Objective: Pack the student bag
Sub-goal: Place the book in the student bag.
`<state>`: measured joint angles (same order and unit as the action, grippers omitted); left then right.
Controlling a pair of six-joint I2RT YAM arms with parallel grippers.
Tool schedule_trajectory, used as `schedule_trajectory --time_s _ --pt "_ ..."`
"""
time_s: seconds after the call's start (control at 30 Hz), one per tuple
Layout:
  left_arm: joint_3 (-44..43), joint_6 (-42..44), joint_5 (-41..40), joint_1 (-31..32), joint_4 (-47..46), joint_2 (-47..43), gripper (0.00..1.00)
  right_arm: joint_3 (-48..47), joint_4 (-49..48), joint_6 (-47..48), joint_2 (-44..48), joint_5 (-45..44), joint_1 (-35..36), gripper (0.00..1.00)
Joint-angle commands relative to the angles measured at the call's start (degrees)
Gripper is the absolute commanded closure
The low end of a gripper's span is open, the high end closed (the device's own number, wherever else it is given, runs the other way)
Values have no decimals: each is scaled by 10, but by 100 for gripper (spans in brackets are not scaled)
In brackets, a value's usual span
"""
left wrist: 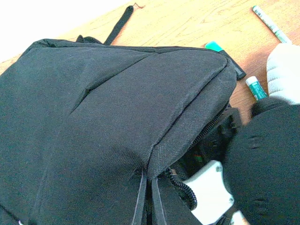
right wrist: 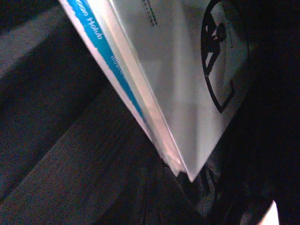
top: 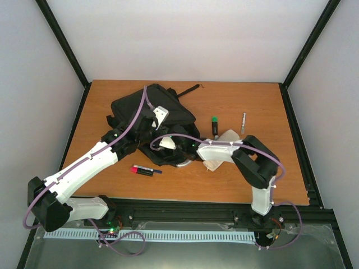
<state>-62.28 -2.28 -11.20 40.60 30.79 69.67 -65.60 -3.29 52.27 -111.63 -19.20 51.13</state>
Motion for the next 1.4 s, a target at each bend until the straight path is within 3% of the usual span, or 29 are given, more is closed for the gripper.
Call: schedule_trajectory --time_s 0.0,0.07,0.37,0.53,0.73,1.07,1.17,1.23,1.37 --pt "-21 6 18 8 -60 -24 99 33 96 -44 97 72 -2 91" --pt "-21 6 14 8 -60 -24 99 50 175 -43 131 130 -2 85" --pt "-27 -23 1 8 -59 -8 99 149 289 -116 302 216 -44 78" --pt "-40 -82 29 8 -14 13 99 144 341 -176 387 306 -169 73" --pt "4 -138 74 8 5 22 99 122 395 -271 432 406 -341 69" --pt "63 -200 105 25 29 121 93 127 449 -312 481 473 -521 60" --pt "71 -209 110 35 38 144 84 139 452 -314 470 478 -542 59" --pt "66 -207 118 47 46 150 62 149 443 -323 454 474 -549 58" --pt "34 -194 157 67 44 133 43 137 445 -347 415 496 -555 56"
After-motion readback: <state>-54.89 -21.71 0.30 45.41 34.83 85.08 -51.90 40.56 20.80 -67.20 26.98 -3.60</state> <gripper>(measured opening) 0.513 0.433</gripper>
